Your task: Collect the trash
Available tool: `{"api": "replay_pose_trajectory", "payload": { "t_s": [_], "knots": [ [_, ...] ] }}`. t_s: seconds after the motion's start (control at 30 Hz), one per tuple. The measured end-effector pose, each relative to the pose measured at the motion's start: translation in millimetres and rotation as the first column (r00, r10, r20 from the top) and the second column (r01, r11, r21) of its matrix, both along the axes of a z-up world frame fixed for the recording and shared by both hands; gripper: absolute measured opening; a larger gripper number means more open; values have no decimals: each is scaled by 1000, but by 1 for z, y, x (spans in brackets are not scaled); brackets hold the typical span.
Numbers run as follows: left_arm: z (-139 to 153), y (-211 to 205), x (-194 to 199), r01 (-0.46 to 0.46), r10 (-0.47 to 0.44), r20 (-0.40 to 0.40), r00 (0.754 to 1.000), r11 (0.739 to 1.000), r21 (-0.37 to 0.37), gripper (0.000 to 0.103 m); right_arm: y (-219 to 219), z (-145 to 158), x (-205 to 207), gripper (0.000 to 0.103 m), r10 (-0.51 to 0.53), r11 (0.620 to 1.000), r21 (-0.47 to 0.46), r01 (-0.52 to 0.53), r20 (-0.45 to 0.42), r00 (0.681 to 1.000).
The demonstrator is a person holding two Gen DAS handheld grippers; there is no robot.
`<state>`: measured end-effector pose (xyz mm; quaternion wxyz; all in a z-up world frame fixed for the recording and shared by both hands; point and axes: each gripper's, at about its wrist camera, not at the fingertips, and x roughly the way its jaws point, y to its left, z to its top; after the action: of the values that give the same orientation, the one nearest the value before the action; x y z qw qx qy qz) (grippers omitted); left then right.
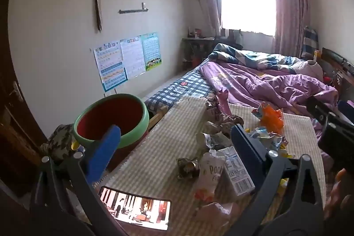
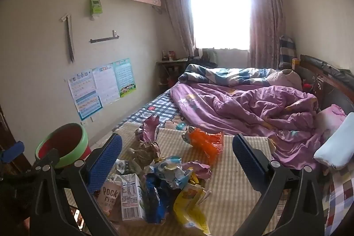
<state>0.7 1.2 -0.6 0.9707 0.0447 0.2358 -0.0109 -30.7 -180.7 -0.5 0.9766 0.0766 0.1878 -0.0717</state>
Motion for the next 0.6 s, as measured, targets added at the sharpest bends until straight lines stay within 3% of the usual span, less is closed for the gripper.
{"api": "replay_pose_trajectory", "payload": {
  "t_s": [0.6],
  "knots": [
    [-13,4,7,-9,8,-39,999,999,-31,98,1,6,2,96,19,1000,-13,-19,9,1000]
  ]
}}
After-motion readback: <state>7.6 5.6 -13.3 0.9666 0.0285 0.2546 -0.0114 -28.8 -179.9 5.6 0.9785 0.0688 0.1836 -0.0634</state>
